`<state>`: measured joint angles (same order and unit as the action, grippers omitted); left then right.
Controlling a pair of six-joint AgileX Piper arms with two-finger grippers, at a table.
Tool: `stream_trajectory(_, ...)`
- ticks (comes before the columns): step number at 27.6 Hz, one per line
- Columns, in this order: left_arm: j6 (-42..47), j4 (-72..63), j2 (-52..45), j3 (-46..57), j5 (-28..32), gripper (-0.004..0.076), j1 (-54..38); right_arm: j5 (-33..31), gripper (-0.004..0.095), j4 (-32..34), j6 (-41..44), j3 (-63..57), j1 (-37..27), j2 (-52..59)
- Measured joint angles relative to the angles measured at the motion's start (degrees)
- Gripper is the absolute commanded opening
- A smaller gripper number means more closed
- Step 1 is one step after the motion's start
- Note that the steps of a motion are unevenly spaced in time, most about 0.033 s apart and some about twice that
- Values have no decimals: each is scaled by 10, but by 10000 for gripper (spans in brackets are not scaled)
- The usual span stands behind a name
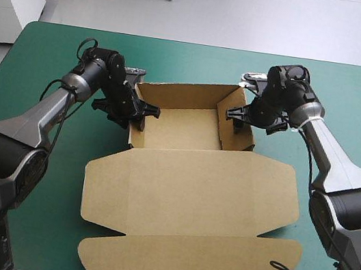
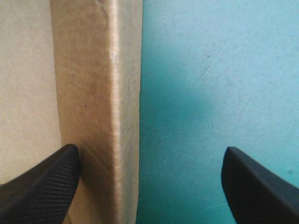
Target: Fold the box
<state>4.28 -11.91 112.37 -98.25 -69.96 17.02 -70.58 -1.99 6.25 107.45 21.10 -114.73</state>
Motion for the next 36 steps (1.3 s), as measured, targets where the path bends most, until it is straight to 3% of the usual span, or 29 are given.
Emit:
stream_trajectory(7, 0, 1, 0, -27, -5, 425, 0, 0, 770, 1, -2, 5, 0, 0)
stream_trajectory(17, 0, 7, -5, -167, -10, 417, 0, -4, 770, -6, -20, 119, 0, 7)
stream_trajectory(20, 0, 11, -26, -200, -12, 346, 0, -4, 769, -2, -25, 129, 0, 30)
stream_trajectory(22, -1, 11, -47, -215, -14, 209, 0, -6, 770, 2, -26, 132, 0, 51)
stream_trajectory(24, -3, 11, -73, -221, -15, 11, 0, -6, 770, 3, -27, 133, 0, 68)
stream_trajectory(31, -32, 11, -170, -198, -16, -8, 0, -6, 770, 3, -33, 133, 0, 106)
stream_trajectory(36, -61, 36, -348, -50, -16, -8, 0, -6, 769, 3, -42, 117, 0, 111)
